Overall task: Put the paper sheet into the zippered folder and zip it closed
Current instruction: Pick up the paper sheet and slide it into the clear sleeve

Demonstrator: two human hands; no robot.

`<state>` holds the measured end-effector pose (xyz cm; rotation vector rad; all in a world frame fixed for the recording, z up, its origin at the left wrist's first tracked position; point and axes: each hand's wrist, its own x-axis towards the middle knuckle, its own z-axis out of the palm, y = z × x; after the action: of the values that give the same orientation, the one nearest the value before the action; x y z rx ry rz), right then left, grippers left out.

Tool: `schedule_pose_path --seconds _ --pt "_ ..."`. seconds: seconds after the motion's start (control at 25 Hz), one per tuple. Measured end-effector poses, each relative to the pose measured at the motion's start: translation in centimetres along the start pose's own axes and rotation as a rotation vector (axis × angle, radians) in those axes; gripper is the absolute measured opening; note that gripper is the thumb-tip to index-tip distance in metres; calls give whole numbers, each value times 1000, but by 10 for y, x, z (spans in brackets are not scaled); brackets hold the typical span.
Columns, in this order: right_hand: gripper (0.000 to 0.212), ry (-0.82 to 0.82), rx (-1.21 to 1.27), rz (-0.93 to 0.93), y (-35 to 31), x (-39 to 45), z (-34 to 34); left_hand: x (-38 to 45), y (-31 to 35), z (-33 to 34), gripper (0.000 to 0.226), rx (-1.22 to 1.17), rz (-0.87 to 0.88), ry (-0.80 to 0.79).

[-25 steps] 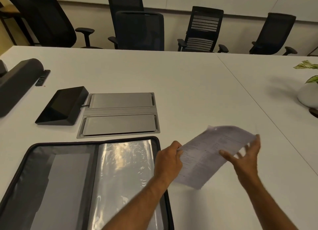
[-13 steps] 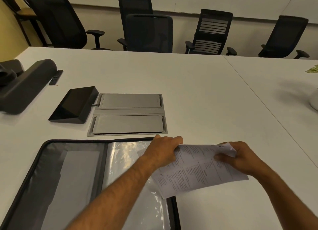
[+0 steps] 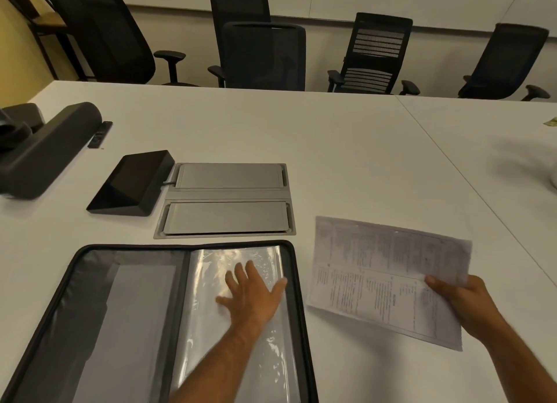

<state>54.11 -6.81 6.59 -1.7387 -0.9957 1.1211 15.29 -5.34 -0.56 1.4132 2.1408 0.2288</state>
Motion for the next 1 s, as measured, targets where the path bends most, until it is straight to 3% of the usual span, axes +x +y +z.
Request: schedule_pose_path --seconds 0.12,0.24,0.56,1.0 --pt "16 112 88 71 23 -4 -6 -13 -6 30 147 90 -141 -271" --pt "20 141 128 96 38 -9 -4 -25 0 47 163 185 -122 -359" --pt "21 108 165 114 46 -16 10 -30 -1 55 163 402 11 -452" --pt "21 109 229 161 55 -30 27 -63 -37 62 153 830 447 -520"
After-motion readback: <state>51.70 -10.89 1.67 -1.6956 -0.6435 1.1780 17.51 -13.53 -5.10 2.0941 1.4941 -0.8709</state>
